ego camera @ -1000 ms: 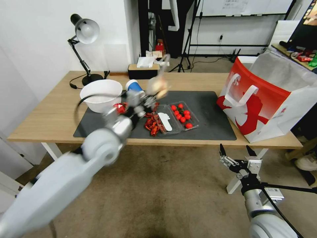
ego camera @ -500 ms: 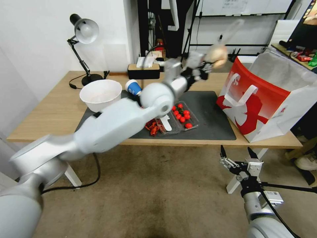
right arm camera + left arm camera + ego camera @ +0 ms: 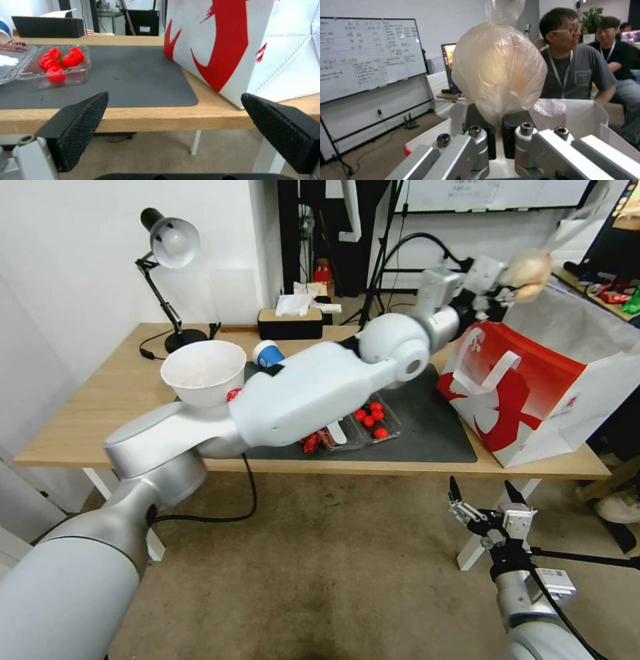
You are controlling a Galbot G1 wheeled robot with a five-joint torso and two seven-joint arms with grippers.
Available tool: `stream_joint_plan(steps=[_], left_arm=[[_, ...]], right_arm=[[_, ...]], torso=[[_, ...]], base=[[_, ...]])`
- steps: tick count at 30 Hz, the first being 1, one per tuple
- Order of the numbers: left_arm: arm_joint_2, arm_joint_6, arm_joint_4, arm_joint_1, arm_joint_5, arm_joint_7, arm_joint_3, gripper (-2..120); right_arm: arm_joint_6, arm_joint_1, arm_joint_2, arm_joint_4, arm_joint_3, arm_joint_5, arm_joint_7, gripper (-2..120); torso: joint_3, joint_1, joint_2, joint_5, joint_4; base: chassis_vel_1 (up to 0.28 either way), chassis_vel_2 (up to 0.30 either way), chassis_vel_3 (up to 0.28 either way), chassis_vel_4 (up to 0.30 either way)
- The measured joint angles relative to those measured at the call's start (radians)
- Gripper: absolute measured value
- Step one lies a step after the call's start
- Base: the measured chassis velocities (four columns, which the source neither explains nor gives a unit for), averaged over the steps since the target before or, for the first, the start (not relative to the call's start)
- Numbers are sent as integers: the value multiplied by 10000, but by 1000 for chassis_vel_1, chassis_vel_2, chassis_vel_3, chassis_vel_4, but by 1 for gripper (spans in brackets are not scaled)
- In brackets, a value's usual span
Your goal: Pick up the trash from the table and place it into the takeout bag.
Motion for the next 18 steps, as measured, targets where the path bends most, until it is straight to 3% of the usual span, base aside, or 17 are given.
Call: stream_joint_plan(steps=[6, 15, 18], left_arm=[[-493, 44, 644, -238, 413, 40, 408, 3], [-496, 447, 972, -478, 994, 54, 1014, 3], [-484, 521, 939, -447, 1048, -6, 1055, 8]], right_arm=[[40, 3, -51, -38, -27, 32, 0, 100], [121, 9, -152, -142, -68, 176, -24, 100], [139, 10, -162, -142, -61, 205, -30, 100]], torso=[[0, 0, 1, 0, -5], [0, 0, 1, 0, 0], [0, 0, 1, -1, 1]], base=[[0, 0, 0, 0], [0, 0, 0, 0], [0, 0, 0, 0]])
